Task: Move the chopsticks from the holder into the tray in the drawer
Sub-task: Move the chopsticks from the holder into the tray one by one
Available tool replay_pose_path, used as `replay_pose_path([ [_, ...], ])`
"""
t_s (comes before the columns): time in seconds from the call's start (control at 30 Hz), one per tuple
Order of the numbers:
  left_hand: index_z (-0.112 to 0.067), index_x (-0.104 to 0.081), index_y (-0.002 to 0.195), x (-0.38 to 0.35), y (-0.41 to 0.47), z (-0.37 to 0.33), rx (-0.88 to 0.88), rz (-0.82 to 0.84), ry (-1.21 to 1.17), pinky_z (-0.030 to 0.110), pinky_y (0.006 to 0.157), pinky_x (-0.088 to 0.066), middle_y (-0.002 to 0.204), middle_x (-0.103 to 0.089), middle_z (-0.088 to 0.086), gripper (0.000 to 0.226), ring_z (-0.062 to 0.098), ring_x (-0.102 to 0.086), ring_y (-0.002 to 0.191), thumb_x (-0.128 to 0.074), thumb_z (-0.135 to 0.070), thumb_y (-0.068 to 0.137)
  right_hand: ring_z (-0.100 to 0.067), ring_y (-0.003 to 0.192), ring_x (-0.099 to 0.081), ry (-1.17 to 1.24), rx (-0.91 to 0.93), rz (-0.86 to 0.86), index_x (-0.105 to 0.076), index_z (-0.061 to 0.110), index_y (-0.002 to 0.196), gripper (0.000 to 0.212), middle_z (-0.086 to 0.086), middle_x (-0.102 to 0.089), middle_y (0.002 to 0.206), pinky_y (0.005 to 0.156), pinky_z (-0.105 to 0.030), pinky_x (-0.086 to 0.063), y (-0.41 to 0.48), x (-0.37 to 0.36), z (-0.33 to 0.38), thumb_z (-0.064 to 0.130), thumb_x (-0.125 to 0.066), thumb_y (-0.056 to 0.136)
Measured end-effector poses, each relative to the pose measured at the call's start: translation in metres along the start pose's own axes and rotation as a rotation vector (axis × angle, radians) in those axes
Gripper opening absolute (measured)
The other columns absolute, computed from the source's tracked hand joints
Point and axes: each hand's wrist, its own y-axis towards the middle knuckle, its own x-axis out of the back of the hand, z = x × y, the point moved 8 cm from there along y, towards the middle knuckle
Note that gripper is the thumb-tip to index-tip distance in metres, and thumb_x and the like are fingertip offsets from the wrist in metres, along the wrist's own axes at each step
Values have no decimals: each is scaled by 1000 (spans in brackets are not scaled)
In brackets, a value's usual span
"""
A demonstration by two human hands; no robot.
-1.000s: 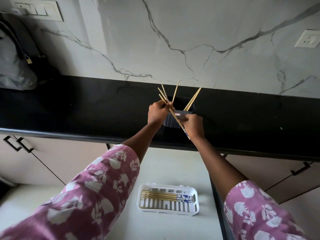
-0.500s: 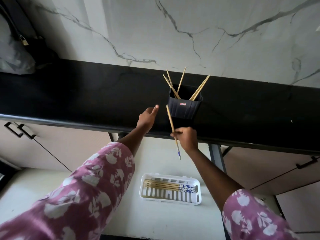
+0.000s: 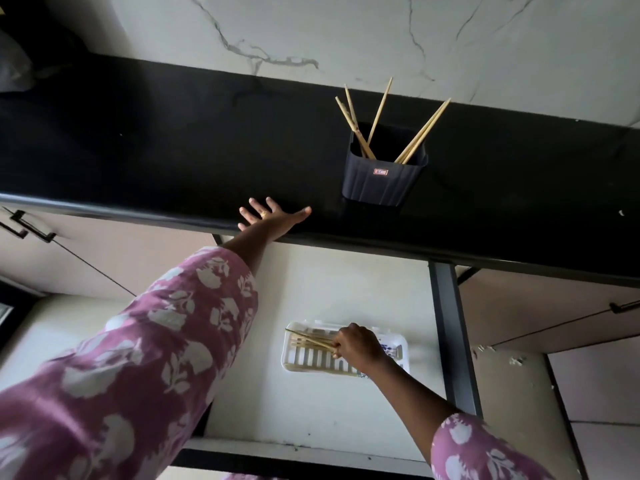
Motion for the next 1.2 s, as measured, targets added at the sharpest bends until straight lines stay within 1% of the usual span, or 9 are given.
replay_pose_path([
  [0.1,-13,-1,151,-2,2,-5,24,7,15,59,112,0,156,6,21,114,47,10,141,-31,-87,70,-32,91,-68,-96,43,59,-66,2,77,13,-16,-72,93,70,-31,-50,-1,-17,0,5,-54,79],
  [0.23,-18,11,149,-9,9,-4,16,11,82,62,110,0,155,22,16,121,47,17,139,-49,-82,67,-33,95,-67,-154,51,82,-57,9,67,17,-19,-70,96,74,-31,-48,6,-28,-6,3,-49,81],
  [0.47,-20,14,149,-11,14,-4,32,32,114,63,110,-1,155,25,13,123,49,18,139,-52,-82,65,-34,107,-62,-343,91,111,-66,1,101,27,-19,-67,109,82,-38,-50,10,-38,2,-3,-44,87],
  [0.63,-21,16,148,-11,13,-5,49,49,118,62,110,-1,154,26,12,123,49,19,138,-52,-81,65,-33,102,-62,-347,143,95,-52,13,76,19,-22,-66,104,75,-35,-47,7,-35,11,-2,-46,85],
  [0.73,-21,17,148,-11,14,-3,66,56,113,62,110,-1,154,27,12,124,49,19,138,-52,-82,65,-32,104,-62,-358,154,46,-64,5,86,16,-21,-66,106,84,-36,-49,8,-28,11,-3,-49,85],
  [0.77,-21,17,148,-11,13,-3,69,56,112,62,110,-1,154,27,11,124,49,19,138,-52,-82,65,-29,100,-64,-350,168,-16,-67,1,90,15,-19,-68,102,82,-32,-50,8,-21,12,-2,-54,82],
  [0.83,-21,17,148,-11,12,-4,69,57,111,62,110,-1,154,27,11,124,48,19,138,-52,-82,64,-22,75,-69,-380,273,-185,-72,6,74,15,-10,-71,75,61,-22,-53,2,5,19,-3,-71,62],
  [0.93,-21,17,148,-10,11,-5,79,58,99,62,110,-1,154,27,12,124,48,19,139,-53,-81,65,-20,54,-63,-339,371,-435,-67,11,60,26,-2,-64,56,43,-20,-49,-7,52,25,-8,-74,44],
  [1.2,-23,14,149,-10,7,-6,87,54,85,61,111,1,156,23,10,120,45,17,140,-51,-82,66,-24,67,-70,-205,429,-1176,-74,3,81,15,-9,-72,74,67,-28,-53,-20,217,29,-8,-74,69],
])
